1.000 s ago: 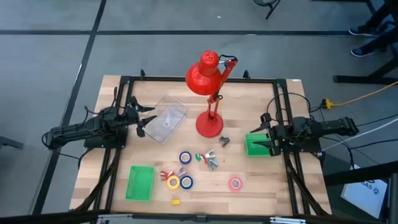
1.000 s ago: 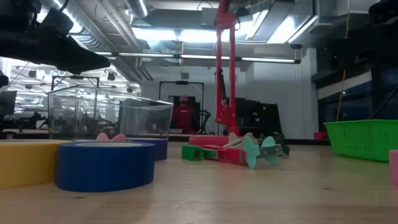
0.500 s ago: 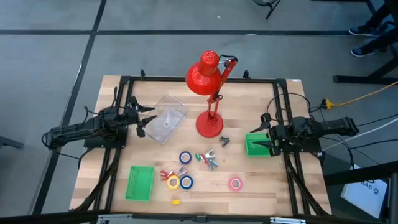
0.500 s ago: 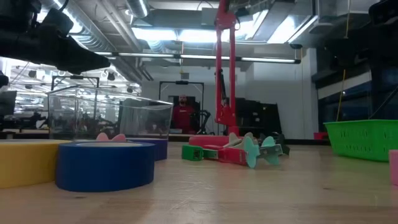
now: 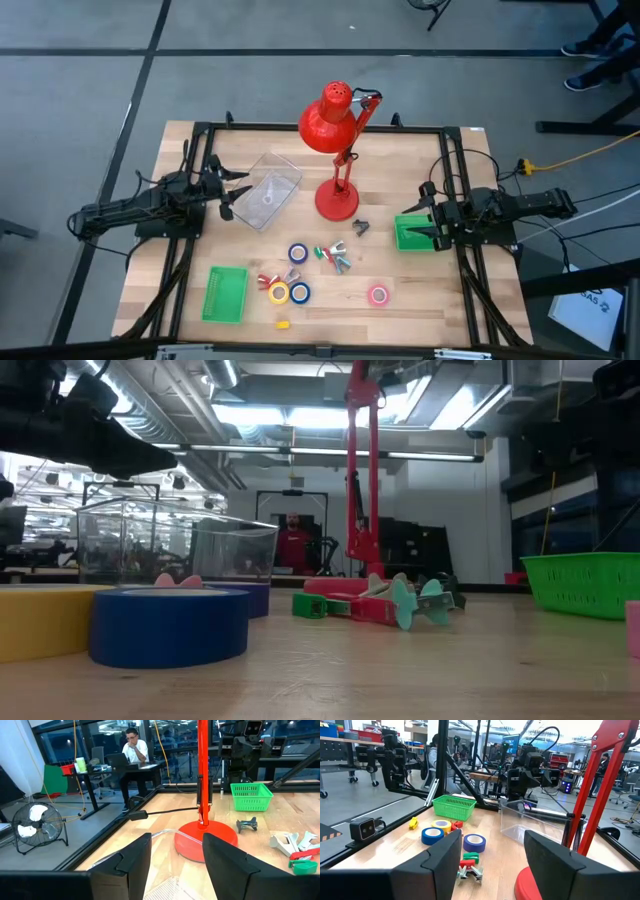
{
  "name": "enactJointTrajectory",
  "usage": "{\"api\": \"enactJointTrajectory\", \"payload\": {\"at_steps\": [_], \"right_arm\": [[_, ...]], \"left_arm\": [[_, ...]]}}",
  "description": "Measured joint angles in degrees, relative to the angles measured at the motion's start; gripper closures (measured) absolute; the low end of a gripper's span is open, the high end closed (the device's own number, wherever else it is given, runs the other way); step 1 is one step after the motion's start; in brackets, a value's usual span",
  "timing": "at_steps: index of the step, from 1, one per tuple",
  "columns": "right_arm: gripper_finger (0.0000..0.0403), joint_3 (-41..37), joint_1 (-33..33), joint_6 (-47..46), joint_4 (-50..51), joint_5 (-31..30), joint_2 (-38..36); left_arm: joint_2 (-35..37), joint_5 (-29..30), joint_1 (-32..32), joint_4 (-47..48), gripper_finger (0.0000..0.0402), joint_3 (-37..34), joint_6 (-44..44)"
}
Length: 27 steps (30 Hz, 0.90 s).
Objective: Pick and place Stapler, Stapler remover, tape
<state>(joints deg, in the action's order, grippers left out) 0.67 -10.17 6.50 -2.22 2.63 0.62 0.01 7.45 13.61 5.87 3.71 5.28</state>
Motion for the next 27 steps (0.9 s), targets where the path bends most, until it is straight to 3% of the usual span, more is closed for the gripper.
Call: {"api": "enactJointTrajectory", "payload": {"at_steps": [4,7,12,15,17,20,27], "right_arm": [[0.0185,0.0,0.0,0.0,0.0,0.0,0.0],[0.0185,0.0,0.0,-2.0,0.1,-5.5,0.1],[0.0185,0.0,0.0,-31.4,0.3,-0.7,0.1],[0.0185,0.0,0.0,-41.3,-1.1,-2.0,0.1],[0.0185,0.0,0.0,-44.2,0.2,-5.6,0.1],[0.0185,0.0,0.0,-45.3,0.6,-6.0,1.1],[0.0185,2.9,-0.2,-40.2,4.4,-6.7,9.6]], "left_arm": [[0.0,0.0,0.0,0.0,0.0228,0.0,0.0],[0.0,0.0,0.0,0.0,0.0227,0.0,0.0],[0.0,0.0,0.0,0.1,0.0227,0.0,0.0],[0.0,0.0,0.0,0.1,0.0228,0.0,0.0],[0.0,0.0,0.0,0.1,0.0227,0.0,0.0],[0.0,0.0,0.0,0.1,0.0226,0.0,0.0],[0.0,0.0,0.0,0.1,0.0227,0.0,0.0]]}}
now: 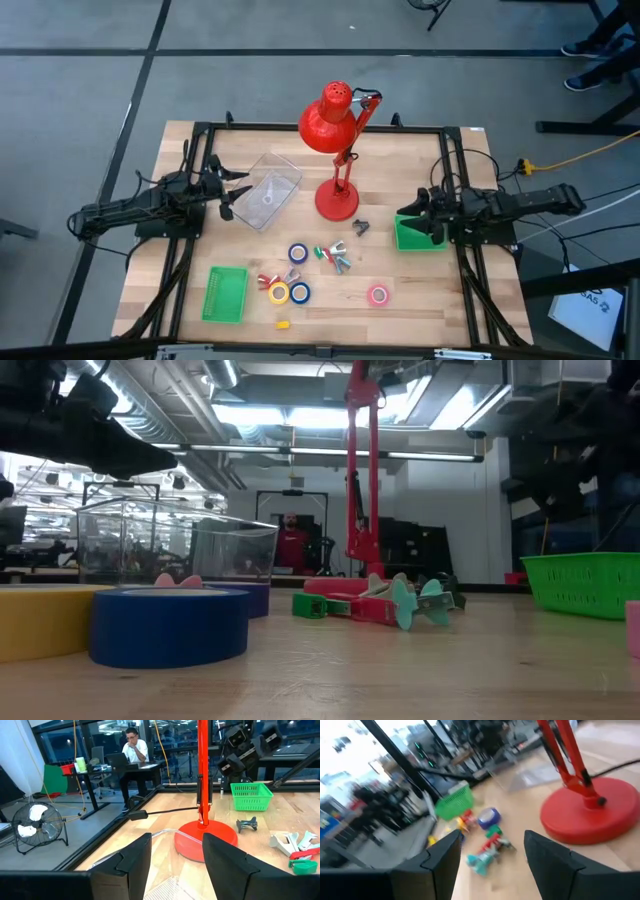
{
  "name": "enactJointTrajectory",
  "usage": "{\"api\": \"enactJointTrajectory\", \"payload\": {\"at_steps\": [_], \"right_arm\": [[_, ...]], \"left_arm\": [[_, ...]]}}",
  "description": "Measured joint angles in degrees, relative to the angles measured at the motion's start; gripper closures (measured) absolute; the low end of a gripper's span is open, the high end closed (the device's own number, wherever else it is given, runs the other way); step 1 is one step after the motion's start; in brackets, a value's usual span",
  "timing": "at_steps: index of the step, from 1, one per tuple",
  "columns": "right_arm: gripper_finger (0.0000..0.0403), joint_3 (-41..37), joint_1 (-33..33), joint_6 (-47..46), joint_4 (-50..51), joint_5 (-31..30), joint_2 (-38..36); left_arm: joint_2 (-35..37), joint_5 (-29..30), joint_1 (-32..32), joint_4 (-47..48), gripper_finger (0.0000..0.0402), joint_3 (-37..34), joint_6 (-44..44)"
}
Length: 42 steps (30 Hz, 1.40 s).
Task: Pick and place Stapler, Stapler remover, tape
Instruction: Put the black staple remover into the top green basket
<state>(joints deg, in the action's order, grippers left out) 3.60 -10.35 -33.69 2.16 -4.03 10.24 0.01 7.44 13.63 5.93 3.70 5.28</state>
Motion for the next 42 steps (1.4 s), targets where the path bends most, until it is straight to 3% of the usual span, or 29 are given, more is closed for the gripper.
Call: {"api": "enactJointTrajectory", "payload": {"at_steps": [8,13,22,25,34,42], "right_arm": [[0.0185,12.9,0.0,11.8,2.4,-4.1,15.8],[0.0185,25.2,0.0,20.5,11.2,-4.1,28.5],[0.0185,41.9,0.0,27.0,23.6,-1.8,48.2],[0.0185,45.3,0.0,26.5,23.5,3.7,52.7],[0.0185,49.5,0.0,23.6,23.0,7.1,61.2],[0.0185,49.5,0.0,34.8,30.2,6.4,67.5]], "left_arm": [[0.0,0.0,0.0,0.0,0.0228,0.0,0.0],[0.0,0.0,0.0,0.0,0.0227,0.0,0.0],[0.0,0.0,0.0,0.0,0.0226,0.0,0.0],[0.0,0.0,0.0,0.0,0.0228,0.0,0.0],[0.0,0.0,0.0,0.1,0.0228,0.0,0.0],[0.0,0.0,0.0,0.1,0.0227,0.0,0.0]]}}
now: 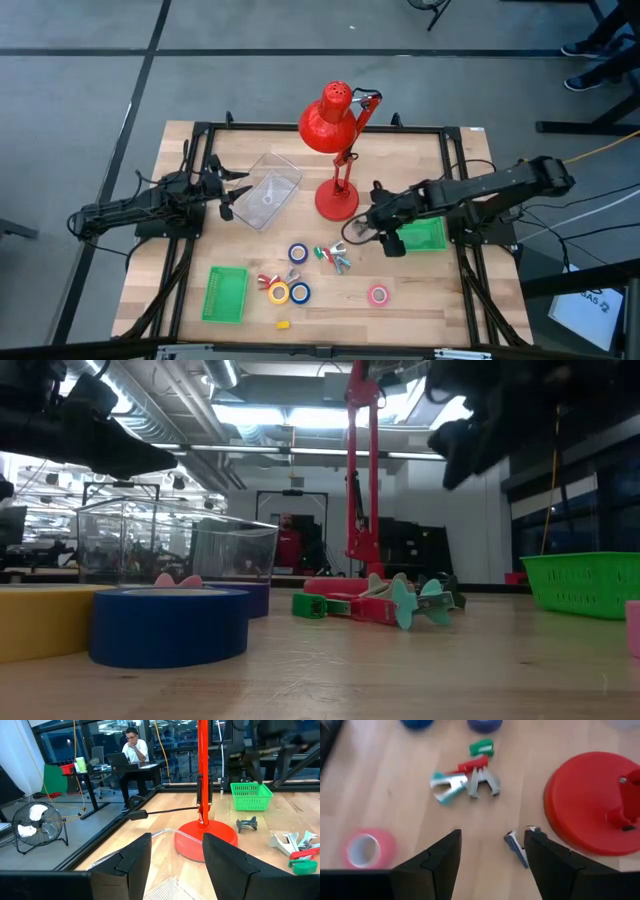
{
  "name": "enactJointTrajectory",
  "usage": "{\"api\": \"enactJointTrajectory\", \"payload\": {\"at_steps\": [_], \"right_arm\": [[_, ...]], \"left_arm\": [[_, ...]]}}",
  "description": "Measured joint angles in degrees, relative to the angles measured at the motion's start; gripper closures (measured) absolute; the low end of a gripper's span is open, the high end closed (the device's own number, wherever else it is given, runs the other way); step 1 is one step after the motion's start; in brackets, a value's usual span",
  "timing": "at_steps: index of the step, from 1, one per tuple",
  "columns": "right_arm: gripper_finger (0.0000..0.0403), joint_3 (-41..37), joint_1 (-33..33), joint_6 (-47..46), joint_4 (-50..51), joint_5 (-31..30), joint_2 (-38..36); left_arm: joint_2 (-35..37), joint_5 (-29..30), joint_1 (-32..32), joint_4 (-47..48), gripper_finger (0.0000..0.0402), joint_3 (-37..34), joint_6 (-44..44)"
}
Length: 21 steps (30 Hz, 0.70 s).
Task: Pick and place Stapler, Stapler remover, tape
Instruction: Put the black staple remover into the top green basket
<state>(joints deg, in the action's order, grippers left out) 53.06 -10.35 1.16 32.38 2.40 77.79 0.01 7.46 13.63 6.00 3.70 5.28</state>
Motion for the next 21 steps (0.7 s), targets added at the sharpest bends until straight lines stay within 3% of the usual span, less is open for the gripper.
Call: {"api": "enactJointTrajectory", "payload": {"at_steps": [6,21], "right_arm": [[0.0185,0.0,0.0,8.3,-2.4,-0.9,7.0],[0.0185,-0.1,-0.4,9.3,-2.6,-1.3,16.4]], "left_arm": [[0.0,0.0,0.0,0.0,0.0227,0.0,0.0],[0.0,0.0,0.0,0.0,0.0228,0.0,0.0]]}}
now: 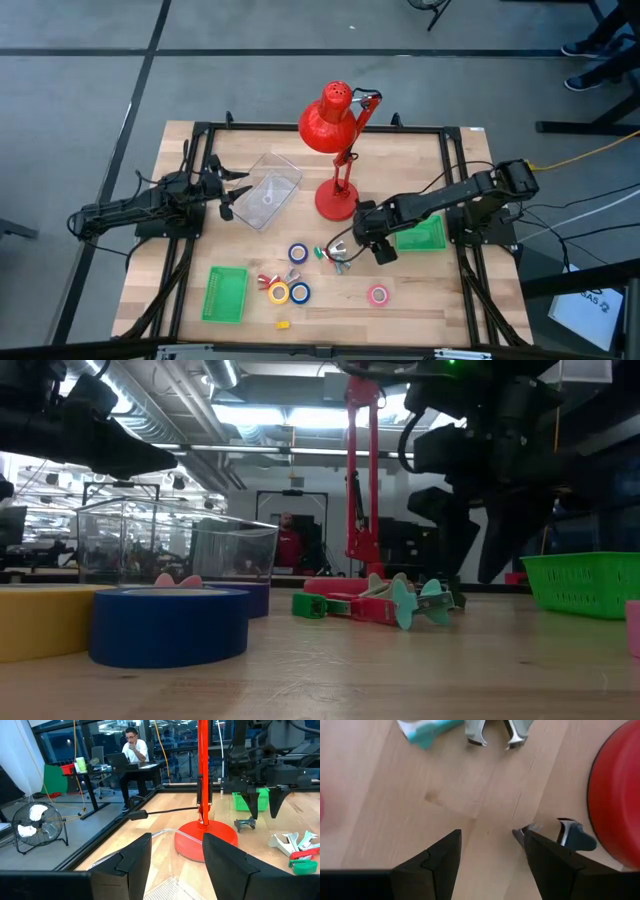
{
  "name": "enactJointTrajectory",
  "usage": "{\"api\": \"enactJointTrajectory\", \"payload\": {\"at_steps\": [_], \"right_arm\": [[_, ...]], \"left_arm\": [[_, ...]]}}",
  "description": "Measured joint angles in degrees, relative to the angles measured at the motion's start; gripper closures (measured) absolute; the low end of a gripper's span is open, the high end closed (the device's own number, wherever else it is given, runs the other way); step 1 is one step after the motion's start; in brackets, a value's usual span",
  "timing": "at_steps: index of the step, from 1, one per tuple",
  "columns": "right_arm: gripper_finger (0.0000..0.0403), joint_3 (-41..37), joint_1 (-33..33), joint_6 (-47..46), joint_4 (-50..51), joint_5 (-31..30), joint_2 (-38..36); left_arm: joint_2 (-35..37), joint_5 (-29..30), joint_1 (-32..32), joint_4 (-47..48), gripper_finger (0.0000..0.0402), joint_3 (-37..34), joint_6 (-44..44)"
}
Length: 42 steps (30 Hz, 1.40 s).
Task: Pick and place Stapler, Stapler remover, tape
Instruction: Put the black staple remover into the top green basket
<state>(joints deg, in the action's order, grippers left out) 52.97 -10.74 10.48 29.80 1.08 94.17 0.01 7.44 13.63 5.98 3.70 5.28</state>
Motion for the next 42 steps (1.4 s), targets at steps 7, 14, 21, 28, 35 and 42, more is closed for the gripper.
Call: {"api": "enactJointTrajectory", "payload": {"at_steps": [7,14,21,28,35,42], "right_arm": [[0.0222,0.0,0.0,0.5,-0.3,-2.1,-0.1],[0.0285,0.0,0.0,1.3,0.9,-2.2,-0.1],[0.031,0.0,0.1,2.3,1.9,-4.5,-0.1],[0.031,0.0,0.1,4.5,2.3,-4.5,-0.1],[0.028,0.0,0.9,5.2,4.7,-4.5,-0.1],[0.028,0.0,2.3,5.1,4.8,-4.5,-0.2]], "left_arm": [[0.0,0.0,0.0,0.0,0.0226,0.0,0.0],[0.0,0.0,0.0,0.0,0.0227,0.0,0.0],[0.0,0.0,0.0,0.0,0.0228,0.0,0.0],[0.0,0.0,0.0,0.0,0.0227,0.0,0.0],[0.0,0.0,0.0,0.0,0.0226,0.0,0.0],[0.0,0.0,0.0,0.0,0.0228,0.0,0.0]]}}
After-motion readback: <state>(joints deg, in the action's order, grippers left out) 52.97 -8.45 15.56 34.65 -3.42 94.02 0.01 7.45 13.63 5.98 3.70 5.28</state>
